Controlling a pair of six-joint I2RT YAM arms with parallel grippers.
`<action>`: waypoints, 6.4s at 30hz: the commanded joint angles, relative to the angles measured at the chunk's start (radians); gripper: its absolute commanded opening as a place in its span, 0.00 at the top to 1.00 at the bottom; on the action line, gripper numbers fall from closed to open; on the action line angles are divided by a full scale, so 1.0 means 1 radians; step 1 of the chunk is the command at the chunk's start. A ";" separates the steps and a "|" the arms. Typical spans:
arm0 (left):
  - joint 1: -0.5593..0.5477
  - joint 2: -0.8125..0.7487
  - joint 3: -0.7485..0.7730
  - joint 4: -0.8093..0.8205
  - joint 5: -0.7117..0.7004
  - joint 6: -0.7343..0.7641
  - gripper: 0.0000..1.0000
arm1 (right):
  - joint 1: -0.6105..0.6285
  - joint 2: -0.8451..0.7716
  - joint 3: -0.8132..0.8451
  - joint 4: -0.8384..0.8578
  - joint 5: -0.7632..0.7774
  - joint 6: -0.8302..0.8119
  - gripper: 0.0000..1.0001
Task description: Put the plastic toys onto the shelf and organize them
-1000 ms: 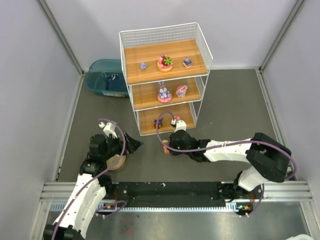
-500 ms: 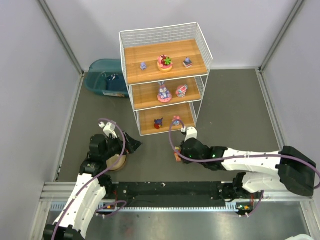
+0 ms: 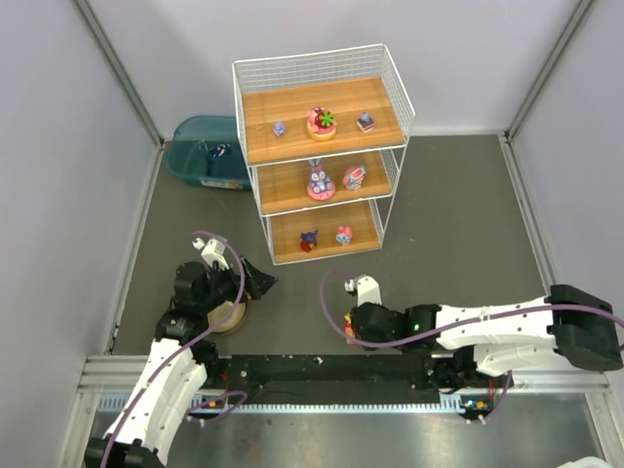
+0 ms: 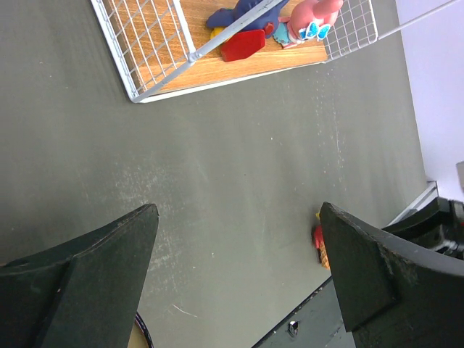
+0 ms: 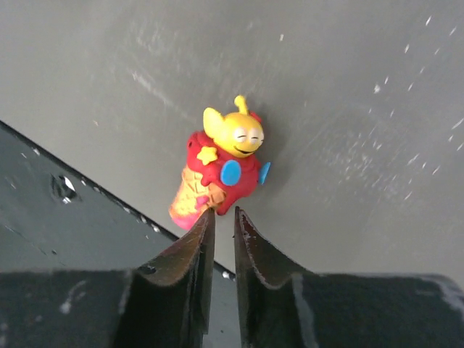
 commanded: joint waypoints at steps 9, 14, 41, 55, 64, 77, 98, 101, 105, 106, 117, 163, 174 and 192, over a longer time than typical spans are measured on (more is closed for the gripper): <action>-0.002 -0.003 0.010 0.041 0.002 0.009 0.01 | 0.091 -0.031 0.073 -0.110 0.105 0.097 0.34; -0.002 0.002 0.011 0.045 0.000 0.009 0.01 | 0.086 -0.146 0.062 -0.123 0.170 0.181 0.26; -0.002 0.008 0.013 0.056 0.006 0.008 0.01 | -0.014 -0.064 -0.042 0.030 0.088 0.619 0.36; -0.002 0.013 0.017 0.056 0.003 0.011 0.01 | -0.041 -0.021 -0.088 0.166 0.024 0.574 0.35; -0.002 0.019 0.019 0.061 0.006 0.014 0.01 | -0.046 0.033 -0.091 0.186 0.018 0.605 0.38; -0.002 0.016 0.016 0.055 0.000 0.017 0.01 | -0.046 0.080 -0.111 0.186 0.029 0.659 0.53; -0.002 0.019 0.010 0.062 -0.001 0.012 0.01 | 0.084 -0.154 0.044 0.190 0.359 -0.057 1.00; -0.002 0.024 0.008 0.070 -0.001 0.006 0.01 | 0.129 -0.199 0.033 0.317 0.381 -0.316 1.00; -0.002 0.025 0.008 0.074 -0.003 0.006 0.01 | 0.149 -0.265 -0.078 0.581 0.345 -0.551 1.00; -0.002 0.024 0.008 0.071 -0.004 0.006 0.01 | 0.167 -0.277 -0.104 0.712 0.349 -0.588 1.00; -0.002 0.045 0.004 0.096 -0.003 0.008 0.01 | 0.247 -0.165 -0.218 1.268 0.427 -1.084 1.00; -0.002 0.013 -0.033 0.128 0.017 0.008 0.01 | -0.057 -0.052 0.210 1.305 0.010 -0.467 1.00; -0.002 0.019 -0.027 0.128 0.016 0.015 0.01 | -0.133 -0.098 0.113 1.385 -0.091 -0.289 1.00; -0.002 0.007 -0.027 0.124 0.023 0.035 0.01 | -0.109 0.253 0.334 1.391 0.271 -0.850 1.00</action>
